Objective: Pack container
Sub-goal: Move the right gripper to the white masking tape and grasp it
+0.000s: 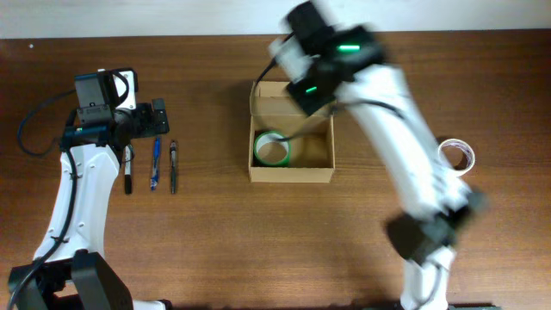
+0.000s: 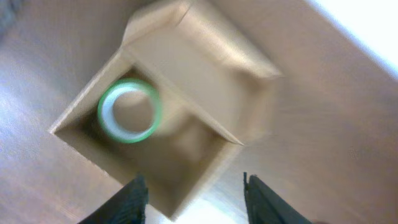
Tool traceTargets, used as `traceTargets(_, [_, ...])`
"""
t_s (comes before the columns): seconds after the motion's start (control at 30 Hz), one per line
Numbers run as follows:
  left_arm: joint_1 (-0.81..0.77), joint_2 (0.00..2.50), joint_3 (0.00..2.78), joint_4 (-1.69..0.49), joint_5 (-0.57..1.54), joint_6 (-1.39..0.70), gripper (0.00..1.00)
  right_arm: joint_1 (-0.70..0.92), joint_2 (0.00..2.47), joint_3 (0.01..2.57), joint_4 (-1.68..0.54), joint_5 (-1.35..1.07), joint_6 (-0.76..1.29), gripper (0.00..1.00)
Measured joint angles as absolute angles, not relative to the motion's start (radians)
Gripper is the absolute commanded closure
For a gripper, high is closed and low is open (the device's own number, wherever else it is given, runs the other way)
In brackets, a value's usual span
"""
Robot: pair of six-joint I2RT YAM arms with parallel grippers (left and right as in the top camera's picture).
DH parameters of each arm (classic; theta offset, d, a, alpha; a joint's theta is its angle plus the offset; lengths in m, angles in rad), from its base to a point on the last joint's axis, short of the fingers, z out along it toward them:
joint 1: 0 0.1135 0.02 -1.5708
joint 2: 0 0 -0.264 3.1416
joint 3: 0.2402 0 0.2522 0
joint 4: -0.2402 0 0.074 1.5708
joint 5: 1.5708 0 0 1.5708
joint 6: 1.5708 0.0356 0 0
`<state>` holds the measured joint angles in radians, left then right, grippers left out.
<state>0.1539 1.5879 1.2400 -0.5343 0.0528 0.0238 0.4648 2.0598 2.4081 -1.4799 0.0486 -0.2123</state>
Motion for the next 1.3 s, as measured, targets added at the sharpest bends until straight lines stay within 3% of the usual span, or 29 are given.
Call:
traceTargets(0.1, [0.154, 1.588, 1.24, -0.534, 0.053, 0.023, 0.01, 0.326, 1.839, 2.389, -1.434, 0.064, -0.182, 0.45])
traceTargets(0.17, [0.154, 1.588, 1.24, -0.534, 0.053, 0.023, 0.01, 0.15, 1.687, 2.321, -1.379, 0.075, -0.155, 0.39])
traceTargets(0.27, [0.154, 1.588, 1.24, -0.534, 0.054, 0.023, 0.01, -0.129, 1.543, 2.18, -1.321, 0.093, -0.097, 0.39])
traceTargets(0.4, [0.154, 1.588, 1.24, -0.535, 0.053, 0.023, 0.01, -0.386, 1.52, 2.0, -1.308, 0.049, -0.009, 0.39])
traceTargets(0.53, [0.154, 1.588, 1.24, -0.534, 0.053, 0.023, 0.01, -0.538, 1.623, 1.797, -1.266, -0.011, 0.062, 0.38])
traceTargets(0.8, [0.154, 1.588, 1.24, -0.534, 0.054, 0.023, 0.01, -0.619, 1.811, 1.536, -1.106, -0.056, 0.116, 0.4])
traceTargets(1.3, [0.154, 1.588, 1.24, -0.535, 0.053, 0.023, 0.01, -0.564, 1.996, 1.518, -0.979, -0.07, 0.204, 0.43])
